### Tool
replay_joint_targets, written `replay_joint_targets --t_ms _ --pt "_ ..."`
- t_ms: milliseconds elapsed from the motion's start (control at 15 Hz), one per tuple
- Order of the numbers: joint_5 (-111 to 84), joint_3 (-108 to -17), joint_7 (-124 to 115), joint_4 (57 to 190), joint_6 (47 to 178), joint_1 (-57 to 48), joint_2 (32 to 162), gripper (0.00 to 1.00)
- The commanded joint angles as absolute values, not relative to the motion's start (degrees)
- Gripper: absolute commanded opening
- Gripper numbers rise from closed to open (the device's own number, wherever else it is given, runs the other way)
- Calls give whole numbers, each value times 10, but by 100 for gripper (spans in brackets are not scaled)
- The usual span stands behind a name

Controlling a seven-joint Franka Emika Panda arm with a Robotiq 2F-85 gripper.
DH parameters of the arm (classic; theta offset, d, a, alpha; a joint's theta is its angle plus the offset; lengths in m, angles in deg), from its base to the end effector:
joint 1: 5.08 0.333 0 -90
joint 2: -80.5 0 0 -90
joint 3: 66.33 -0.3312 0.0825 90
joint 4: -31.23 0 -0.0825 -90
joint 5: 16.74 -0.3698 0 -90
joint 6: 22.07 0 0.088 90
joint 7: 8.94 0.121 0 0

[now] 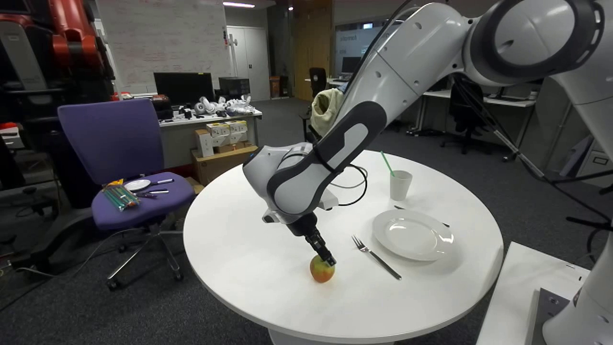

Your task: Put the apple on the table

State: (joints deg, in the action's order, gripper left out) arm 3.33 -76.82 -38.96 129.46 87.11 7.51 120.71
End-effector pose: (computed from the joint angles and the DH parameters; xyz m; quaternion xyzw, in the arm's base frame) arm 0.5713 0.2045 0.1683 0.8210 0.5110 -0.2451 0.0690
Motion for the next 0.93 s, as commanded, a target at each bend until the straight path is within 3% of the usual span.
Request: replay_joint_targets --t_ms 0,400,867 --pt "-5 -777 -355 1300 804 67 1167 100" --pt "-147 -782 -308 1393 794 18 1021 100" --pt "-264 -718 -323 1510 811 -61 844 100"
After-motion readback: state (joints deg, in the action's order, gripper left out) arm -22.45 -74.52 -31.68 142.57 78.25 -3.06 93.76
